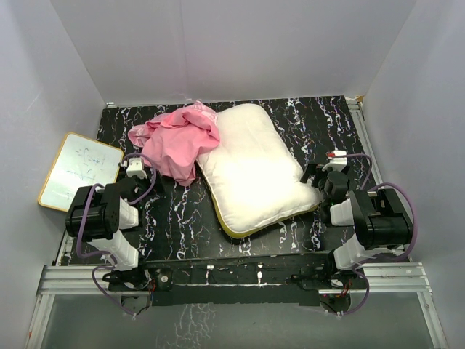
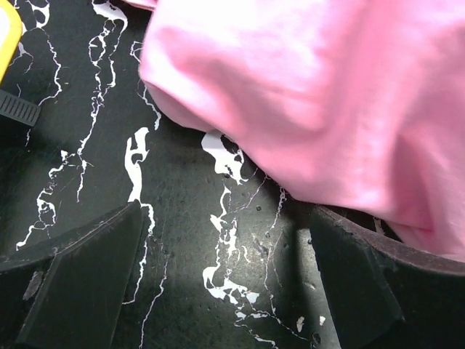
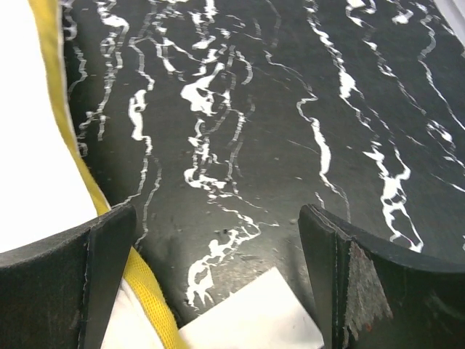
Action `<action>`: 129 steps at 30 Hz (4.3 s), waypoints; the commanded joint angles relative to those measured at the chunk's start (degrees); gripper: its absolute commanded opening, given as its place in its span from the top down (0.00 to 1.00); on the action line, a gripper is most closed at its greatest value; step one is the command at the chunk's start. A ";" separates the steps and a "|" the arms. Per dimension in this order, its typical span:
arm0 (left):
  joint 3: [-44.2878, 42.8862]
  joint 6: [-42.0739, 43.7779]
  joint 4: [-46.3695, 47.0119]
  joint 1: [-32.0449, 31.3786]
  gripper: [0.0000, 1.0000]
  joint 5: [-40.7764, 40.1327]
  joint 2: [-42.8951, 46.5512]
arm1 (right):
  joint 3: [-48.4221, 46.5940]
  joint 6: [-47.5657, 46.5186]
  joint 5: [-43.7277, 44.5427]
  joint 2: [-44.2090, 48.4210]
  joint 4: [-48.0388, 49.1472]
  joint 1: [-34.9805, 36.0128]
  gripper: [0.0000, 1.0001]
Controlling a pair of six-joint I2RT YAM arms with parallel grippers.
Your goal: Remove the pillowcase from the pillow
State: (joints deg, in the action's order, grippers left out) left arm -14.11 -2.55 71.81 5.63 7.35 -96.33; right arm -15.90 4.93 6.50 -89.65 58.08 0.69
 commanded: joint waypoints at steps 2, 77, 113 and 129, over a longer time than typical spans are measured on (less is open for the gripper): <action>-0.94 0.78 0.24 -0.42 0.03 -1.03 0.40 | 1.10 -4.21 -10.46 -0.87 7.29 -0.51 0.02; -1.10 0.98 0.17 -1.12 0.03 -2.35 0.13 | 2.45 -4.50 -10.81 -1.46 11.38 -0.51 0.02; -1.10 0.98 0.17 -1.13 0.03 -2.39 0.18 | 2.45 -4.49 -10.75 -1.49 11.40 -0.51 0.02; -1.10 1.01 0.17 -1.14 0.03 -2.35 0.13 | 2.45 -4.50 -10.79 -1.48 11.35 -0.51 0.02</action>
State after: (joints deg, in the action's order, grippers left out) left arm -14.28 -2.09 71.46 4.73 5.08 -96.33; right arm -13.63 1.48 -3.18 -90.87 66.15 0.21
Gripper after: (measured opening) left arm 0.970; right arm 0.982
